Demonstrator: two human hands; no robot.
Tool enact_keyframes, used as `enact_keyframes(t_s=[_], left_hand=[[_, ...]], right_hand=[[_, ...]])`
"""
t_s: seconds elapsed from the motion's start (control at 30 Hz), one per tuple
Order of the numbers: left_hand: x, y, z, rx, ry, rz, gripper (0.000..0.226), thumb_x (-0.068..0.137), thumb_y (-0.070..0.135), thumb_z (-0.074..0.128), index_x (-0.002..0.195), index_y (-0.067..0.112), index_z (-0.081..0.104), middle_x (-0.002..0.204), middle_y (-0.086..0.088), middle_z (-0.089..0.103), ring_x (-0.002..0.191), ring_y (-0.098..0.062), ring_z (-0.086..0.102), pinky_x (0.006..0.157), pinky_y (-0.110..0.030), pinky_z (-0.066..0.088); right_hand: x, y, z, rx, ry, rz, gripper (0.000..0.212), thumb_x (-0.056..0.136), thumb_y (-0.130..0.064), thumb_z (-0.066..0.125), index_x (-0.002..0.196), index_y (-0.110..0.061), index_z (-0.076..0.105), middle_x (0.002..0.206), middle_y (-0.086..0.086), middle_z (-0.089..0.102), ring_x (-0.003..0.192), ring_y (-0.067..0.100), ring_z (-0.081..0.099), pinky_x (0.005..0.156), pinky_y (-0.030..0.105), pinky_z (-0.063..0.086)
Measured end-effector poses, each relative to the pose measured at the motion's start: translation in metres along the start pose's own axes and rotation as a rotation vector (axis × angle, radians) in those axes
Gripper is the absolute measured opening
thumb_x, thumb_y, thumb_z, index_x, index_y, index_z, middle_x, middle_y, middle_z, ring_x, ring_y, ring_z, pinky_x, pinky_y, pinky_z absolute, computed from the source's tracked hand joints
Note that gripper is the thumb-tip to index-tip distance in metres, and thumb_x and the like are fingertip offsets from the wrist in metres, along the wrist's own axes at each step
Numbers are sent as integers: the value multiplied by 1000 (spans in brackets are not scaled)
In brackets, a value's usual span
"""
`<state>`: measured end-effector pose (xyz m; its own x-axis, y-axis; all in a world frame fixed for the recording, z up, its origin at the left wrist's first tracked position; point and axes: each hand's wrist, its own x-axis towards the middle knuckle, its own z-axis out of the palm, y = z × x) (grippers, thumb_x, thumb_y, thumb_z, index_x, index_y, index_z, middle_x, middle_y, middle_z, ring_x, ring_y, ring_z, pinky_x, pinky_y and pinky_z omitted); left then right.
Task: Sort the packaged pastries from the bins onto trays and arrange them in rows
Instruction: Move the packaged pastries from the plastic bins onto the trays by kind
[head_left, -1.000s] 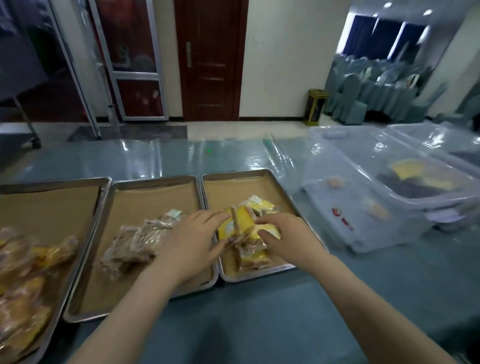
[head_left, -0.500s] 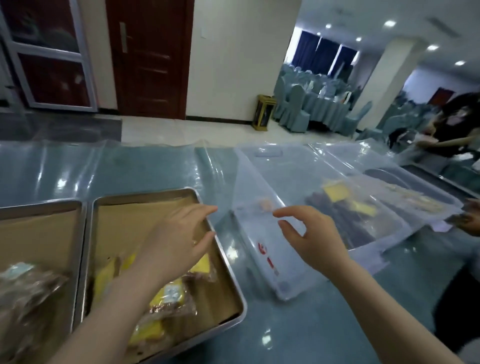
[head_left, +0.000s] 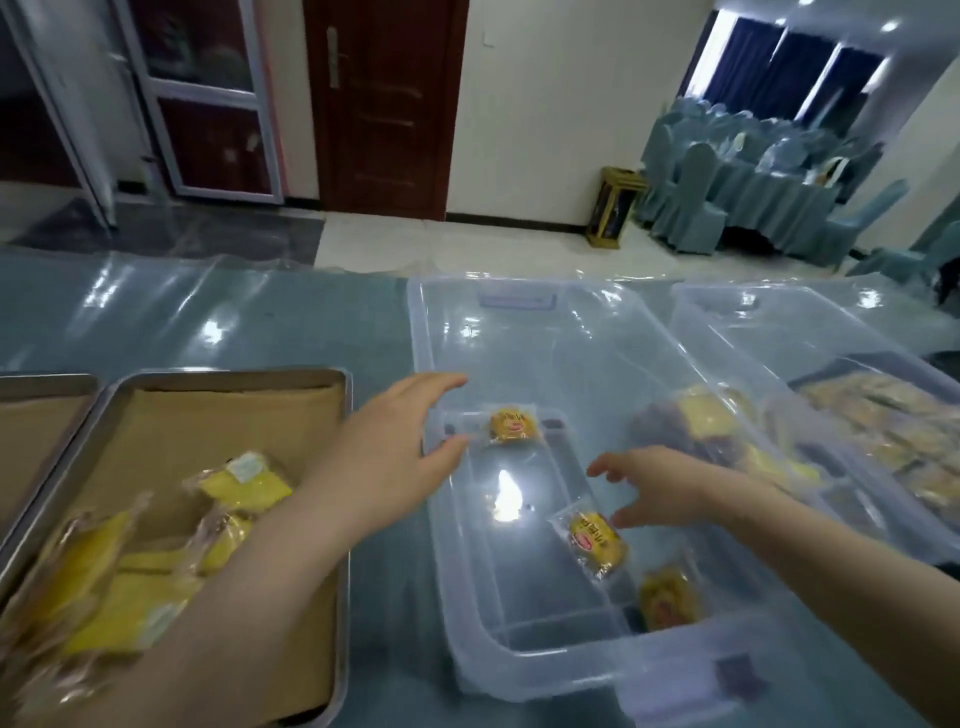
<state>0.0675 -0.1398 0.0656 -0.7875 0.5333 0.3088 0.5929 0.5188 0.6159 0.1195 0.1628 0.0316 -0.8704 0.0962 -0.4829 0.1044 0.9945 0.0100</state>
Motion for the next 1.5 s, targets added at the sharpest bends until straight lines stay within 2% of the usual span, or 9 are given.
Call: enact_keyframes(t_s=[0.2,0.4,0.6,0.83,0.97,1.1,1.27,1.4,1.5], left_hand=[[23,17,54,329,-224,-128,77,88,49,51,149,30,9,158,2,7,144,-16,-8,114,-37,-8],[24,16,57,447,-227,-125,74,88,44,48,149,25,11,158,-3,7,144,-19,-8,114,-38,-8],[22,16,58,432,-185,-114,67,87,37,48,147,23,19,154,-2,20,144,-19,-5,114,-37,-8],[22,13,59,385,-149,-98,65,85,36,49,145,23,26,149,1,31,144,-18,-2,114,-37,-7],[21,13,59,390,-138,-87,64,85,35,49,144,23,28,149,1,33,143,-17,-1,114,-37,-7],[21,13,60,392,-127,-86,64,85,36,50,145,24,27,149,3,33,143,-16,-1,114,-37,-6],[21,12,61,403,-101,-79,65,85,38,52,144,27,29,147,5,35,143,-13,-2,113,-34,-8],[20,13,60,422,-81,-72,62,83,37,53,142,25,35,145,6,37,142,-12,1,111,-31,-10],[19,13,62,443,-72,-64,60,81,34,54,139,24,40,142,6,41,142,-13,3,110,-29,-11]], right_hand=[[27,8,30,-405,-192,-223,104,65,-49,82,147,-38,18,153,3,24,138,33,23,106,50,36],[56,12,64,-636,-339,-278,134,62,-41,86,146,-39,-18,147,1,-39,132,37,-35,100,75,11],[64,30,109,-578,-388,-357,99,92,-23,58,138,-51,-25,148,1,-40,137,42,-28,103,74,6],[69,29,107,-544,-224,-390,135,74,2,74,128,-62,-32,139,-2,-50,141,43,-15,95,57,41],[95,17,101,-469,-124,-270,124,82,1,66,128,-58,-34,156,13,5,133,40,31,87,47,47],[127,3,67,-277,59,-214,78,87,-15,58,145,-37,12,132,7,45,112,31,52,76,40,47],[174,-20,40,-63,304,-236,79,81,-29,66,143,-37,18,154,3,20,130,33,39,95,47,44],[208,-15,39,-155,192,-128,117,63,-72,67,143,-46,-15,156,1,-25,143,43,-4,106,64,25],[224,-7,48,-81,71,-141,129,50,-82,67,141,-51,-19,152,3,-34,142,47,-4,108,63,20]])
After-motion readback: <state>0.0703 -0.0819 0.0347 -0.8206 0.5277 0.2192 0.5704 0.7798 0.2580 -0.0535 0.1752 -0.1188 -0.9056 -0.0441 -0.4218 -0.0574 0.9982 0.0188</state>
